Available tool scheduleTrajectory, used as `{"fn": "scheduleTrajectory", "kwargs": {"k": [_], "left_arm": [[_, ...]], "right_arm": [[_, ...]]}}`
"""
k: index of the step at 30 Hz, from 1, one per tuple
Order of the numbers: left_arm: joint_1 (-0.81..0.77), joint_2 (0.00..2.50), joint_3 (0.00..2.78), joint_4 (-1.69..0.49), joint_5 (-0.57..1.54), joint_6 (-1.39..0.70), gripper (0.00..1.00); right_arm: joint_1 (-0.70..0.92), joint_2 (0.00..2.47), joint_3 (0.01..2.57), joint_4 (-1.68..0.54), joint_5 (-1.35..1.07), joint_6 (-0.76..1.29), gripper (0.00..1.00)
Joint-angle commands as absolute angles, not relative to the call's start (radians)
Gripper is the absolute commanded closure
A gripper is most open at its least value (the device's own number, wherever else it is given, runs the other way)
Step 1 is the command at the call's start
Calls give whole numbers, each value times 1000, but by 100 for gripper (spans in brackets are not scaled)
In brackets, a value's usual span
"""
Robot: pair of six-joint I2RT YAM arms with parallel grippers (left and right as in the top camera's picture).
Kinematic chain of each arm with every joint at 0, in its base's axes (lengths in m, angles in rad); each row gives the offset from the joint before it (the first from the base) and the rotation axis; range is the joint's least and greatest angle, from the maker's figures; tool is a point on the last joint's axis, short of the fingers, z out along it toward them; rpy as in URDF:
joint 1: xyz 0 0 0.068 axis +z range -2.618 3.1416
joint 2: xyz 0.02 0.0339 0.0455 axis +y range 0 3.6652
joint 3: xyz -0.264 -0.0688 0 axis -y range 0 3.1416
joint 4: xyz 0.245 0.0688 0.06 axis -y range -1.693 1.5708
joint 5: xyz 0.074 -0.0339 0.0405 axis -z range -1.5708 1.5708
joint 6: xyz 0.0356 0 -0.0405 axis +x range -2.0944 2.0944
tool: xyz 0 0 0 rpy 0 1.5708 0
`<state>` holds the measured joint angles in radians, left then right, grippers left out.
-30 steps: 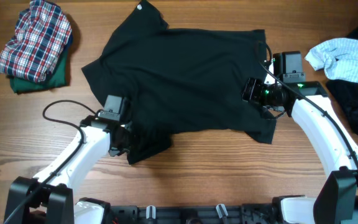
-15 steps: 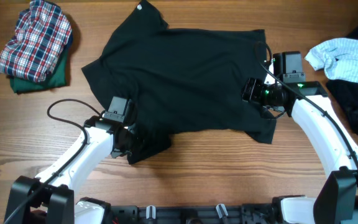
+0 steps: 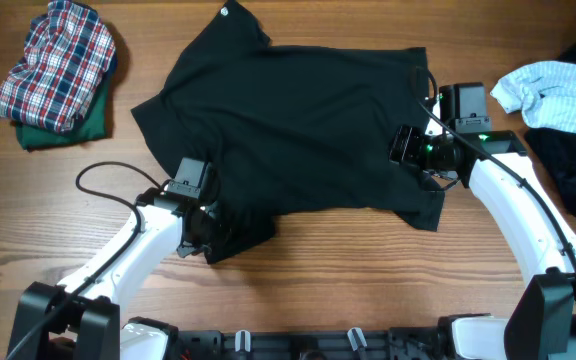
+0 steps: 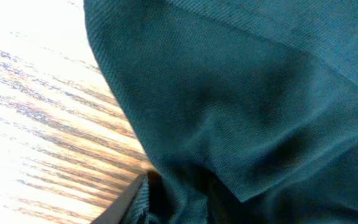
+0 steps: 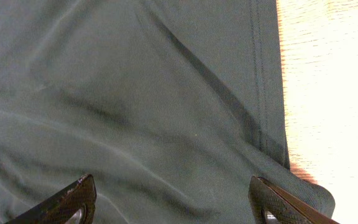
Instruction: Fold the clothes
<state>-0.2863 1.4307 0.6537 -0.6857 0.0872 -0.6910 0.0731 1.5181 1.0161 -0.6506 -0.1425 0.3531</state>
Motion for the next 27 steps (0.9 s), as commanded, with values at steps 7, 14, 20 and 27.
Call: {"fn": "scheduleTrajectory", "kwargs": {"k": [7, 14, 20, 27], "left_arm": [[-291, 1442, 622, -659, 69, -692, 74], [-288, 1442, 623, -642, 51, -752, 96], [-249, 1425, 673, -735, 51, -767, 96], [-181, 1335, 717, -866, 52, -775, 96]], "right_arm": [[70, 1500, 1008, -654, -159, 340, 21], [70, 1500, 1008, -654, -158, 339, 21], [70, 1500, 1008, -654, -158, 330, 21], [70, 1500, 1008, -646, -158, 328, 21]]}}
